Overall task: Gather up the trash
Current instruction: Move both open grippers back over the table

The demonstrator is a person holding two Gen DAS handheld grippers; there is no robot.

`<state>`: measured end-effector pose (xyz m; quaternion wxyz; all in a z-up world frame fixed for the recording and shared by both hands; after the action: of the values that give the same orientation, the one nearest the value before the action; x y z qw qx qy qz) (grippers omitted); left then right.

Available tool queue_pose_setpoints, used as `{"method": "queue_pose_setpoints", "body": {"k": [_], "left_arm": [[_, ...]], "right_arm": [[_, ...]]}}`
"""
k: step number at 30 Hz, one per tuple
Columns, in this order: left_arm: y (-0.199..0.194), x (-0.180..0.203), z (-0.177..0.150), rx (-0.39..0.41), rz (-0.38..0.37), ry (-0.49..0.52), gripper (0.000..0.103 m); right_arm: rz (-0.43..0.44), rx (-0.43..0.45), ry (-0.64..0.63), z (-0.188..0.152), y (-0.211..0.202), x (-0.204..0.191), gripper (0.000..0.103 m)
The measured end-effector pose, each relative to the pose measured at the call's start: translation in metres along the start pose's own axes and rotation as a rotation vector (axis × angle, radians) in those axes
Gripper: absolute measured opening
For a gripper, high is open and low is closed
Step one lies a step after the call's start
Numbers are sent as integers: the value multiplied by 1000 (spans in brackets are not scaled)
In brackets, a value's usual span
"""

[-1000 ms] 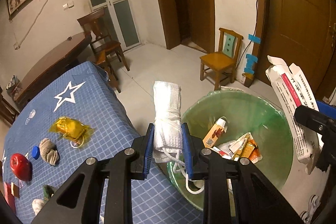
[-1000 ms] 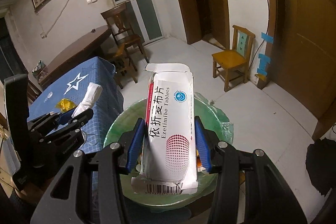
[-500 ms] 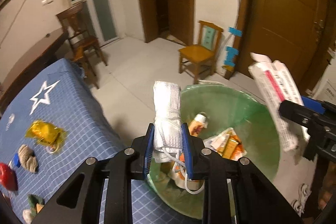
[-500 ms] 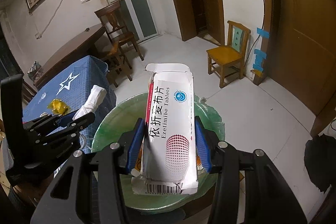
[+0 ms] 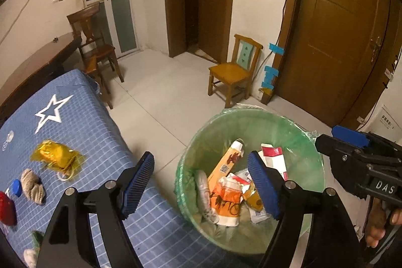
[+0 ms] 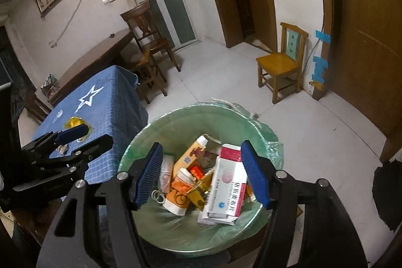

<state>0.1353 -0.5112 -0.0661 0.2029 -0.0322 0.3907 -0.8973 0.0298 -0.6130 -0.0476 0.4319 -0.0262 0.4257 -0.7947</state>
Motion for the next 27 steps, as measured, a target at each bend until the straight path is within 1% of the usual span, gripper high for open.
{"method": "queue_pose_setpoints", "body": {"k": [3, 7, 9, 11, 16, 20, 22, 27], "left_arm": [[-10, -7, -12, 6, 11, -13, 77], [-25, -14, -29, 13, 28, -25, 77], [-35, -22, -41, 23, 35, -32, 77], [-47, -33, -54, 29, 39, -55, 77], [-75, -62, -84, 47, 49, -125, 78], [-106, -94, -108, 74, 79, -191, 78], [-120, -110, -119, 88, 104, -219, 79], [-156, -168, -161, 97, 207, -304, 79]], "right_arm": [[8, 10, -23, -4, -1, -13, 62], [44, 47, -54, -9, -8, -37, 62], [58, 65, -76, -13, -11, -49, 62], [89, 71, -99, -21, -12, -67, 62], [145, 42, -159, -45, -4, -105, 62], [189, -10, -197, -64, 9, -135, 62], [212, -33, -215, -73, 15, -150, 62], [261, -74, -264, -90, 24, -186, 62]]}}
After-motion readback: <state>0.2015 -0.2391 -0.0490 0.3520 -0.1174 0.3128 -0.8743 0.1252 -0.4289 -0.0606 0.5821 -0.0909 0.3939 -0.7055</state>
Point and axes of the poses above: each gripper's, at about its wrist camera, not at the fingertips, and y roughly the way its jaws point, x to its right, z to its top, the point moved 5 cm from there along y, roughly the way its jaws point, and after that the axes turned 9 degrees about y, right-handed, at the moved point
